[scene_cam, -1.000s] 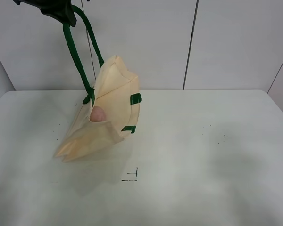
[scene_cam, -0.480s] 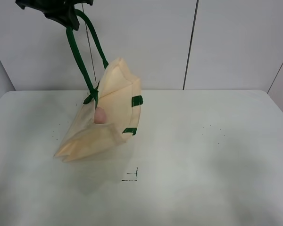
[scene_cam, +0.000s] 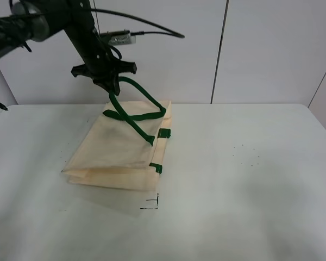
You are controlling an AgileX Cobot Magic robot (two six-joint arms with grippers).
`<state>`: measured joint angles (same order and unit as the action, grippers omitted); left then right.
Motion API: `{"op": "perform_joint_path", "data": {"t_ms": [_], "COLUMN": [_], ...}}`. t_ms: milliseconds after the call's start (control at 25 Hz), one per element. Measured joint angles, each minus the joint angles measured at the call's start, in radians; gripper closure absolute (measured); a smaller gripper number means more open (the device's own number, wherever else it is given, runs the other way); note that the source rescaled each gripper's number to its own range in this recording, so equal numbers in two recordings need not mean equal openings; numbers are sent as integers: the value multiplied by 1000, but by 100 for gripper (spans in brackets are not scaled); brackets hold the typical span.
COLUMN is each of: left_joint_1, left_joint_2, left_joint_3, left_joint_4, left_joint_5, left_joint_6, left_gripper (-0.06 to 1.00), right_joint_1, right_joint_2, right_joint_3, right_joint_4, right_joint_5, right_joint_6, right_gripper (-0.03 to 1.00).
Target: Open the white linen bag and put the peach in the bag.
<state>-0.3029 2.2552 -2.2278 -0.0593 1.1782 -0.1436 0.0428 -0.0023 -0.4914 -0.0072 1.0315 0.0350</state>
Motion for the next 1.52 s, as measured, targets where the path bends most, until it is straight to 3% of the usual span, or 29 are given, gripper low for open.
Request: {"op": "perform_joint_path", "data": {"t_ms": [80,120,320,440,560,640,1120,1520], "left_joint_1": [0,0,0,0,3,17,298,309], "left_joint_2": [37,49,55,55,55,55,51,-225], "left_joint_3": [0,0,32,54,60,60,69,410], "left_joint_4": [-1,-6,-13,70,159,177,96,59], "left_joint_5": [0,1,-2,-2,0,0,1,0], "left_joint_6": [11,16,25,27,27,26,54,67], "left_gripper": [89,82,23,10,7,6,6,6], "right_joint_1": [0,0,0,0,0,0,0,0], "right_joint_2": [0,0,0,0,0,0,0,0], "right_joint_3": [0,0,0,0,0,0,0,0], "right_joint_4": [0,0,0,0,0,0,0,0], "right_joint_5": [0,0,0,0,0,0,0,0], "right_joint_6": [0,0,0,0,0,0,0,2], "right_gripper": [-3,-3,-3,-3,-3,-3,-3,-3]}}
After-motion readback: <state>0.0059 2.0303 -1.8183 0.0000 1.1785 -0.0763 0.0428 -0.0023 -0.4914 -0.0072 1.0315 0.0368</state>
